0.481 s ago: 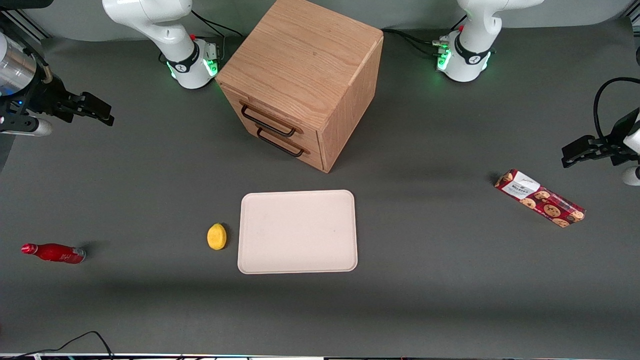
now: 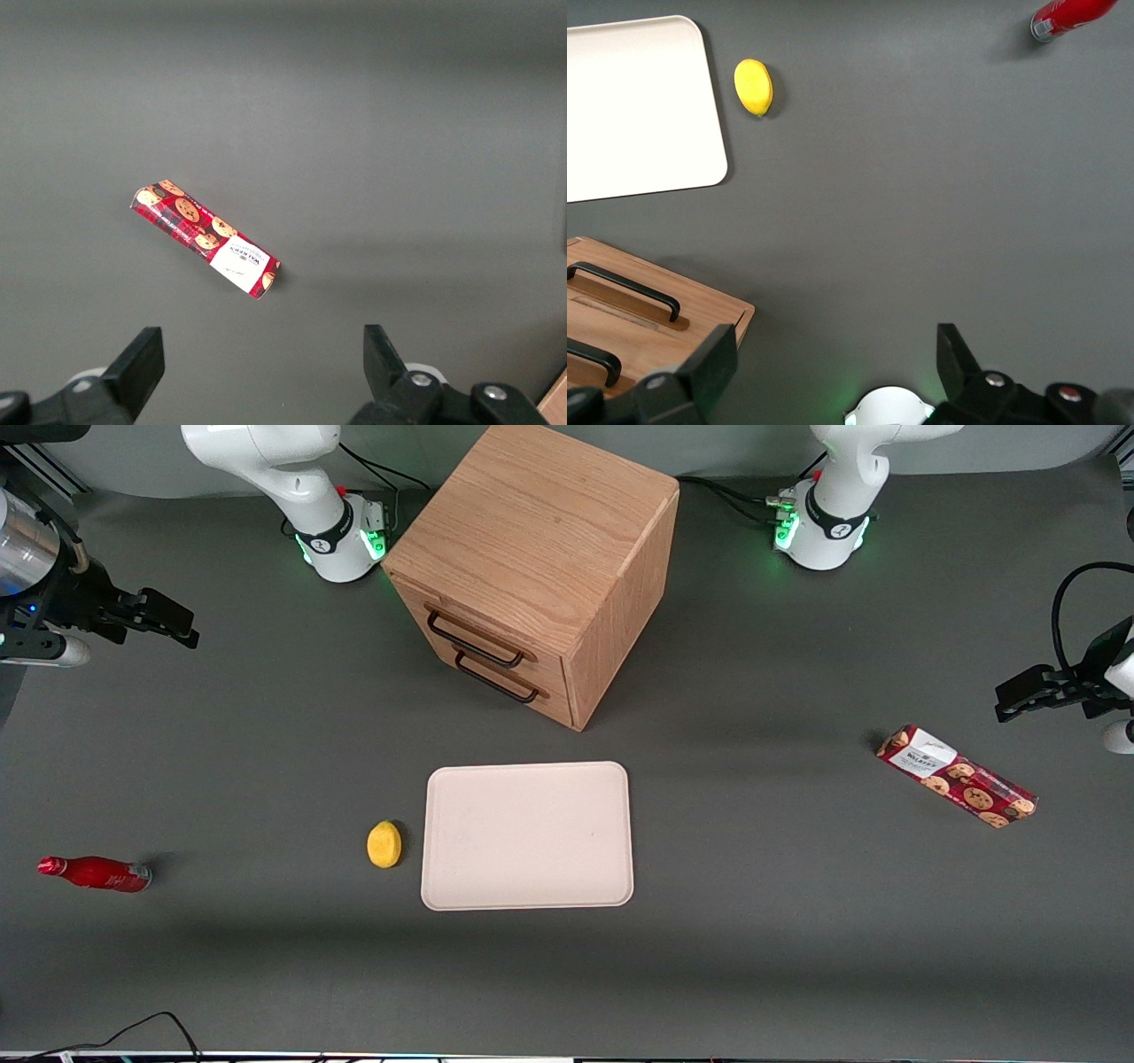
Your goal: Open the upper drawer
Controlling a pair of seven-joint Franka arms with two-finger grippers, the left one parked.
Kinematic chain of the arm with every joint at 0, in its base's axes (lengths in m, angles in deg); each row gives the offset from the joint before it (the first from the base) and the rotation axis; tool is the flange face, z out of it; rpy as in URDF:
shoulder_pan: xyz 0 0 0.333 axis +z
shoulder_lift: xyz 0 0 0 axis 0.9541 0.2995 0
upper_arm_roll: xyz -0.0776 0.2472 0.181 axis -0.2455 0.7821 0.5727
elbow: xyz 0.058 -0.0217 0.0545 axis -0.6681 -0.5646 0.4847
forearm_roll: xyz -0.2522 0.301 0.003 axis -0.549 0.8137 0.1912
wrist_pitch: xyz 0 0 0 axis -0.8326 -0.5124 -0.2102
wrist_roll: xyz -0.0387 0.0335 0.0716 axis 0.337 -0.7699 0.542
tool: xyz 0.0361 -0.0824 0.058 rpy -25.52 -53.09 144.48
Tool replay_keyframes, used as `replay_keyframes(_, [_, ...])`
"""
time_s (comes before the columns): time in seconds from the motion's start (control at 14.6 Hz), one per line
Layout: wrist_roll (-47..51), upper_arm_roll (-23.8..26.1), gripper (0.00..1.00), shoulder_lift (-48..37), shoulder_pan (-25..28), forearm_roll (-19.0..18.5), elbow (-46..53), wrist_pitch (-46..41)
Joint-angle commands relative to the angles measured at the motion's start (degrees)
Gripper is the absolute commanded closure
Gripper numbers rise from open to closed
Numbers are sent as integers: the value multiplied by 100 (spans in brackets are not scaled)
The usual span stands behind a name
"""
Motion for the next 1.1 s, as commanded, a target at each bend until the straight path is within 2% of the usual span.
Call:
replay_keyframes(0.0, [-120,-48,0,122,22,68,116,-54])
replay_keyframes(0.48, [-120,75,0,70,57,68,125,-265])
replay_keyframes(0.82, [309,1259,0,-10,101,191,151,-379])
replay_keyframes(1.03, [398,1446,0,17,118,621,177,-379])
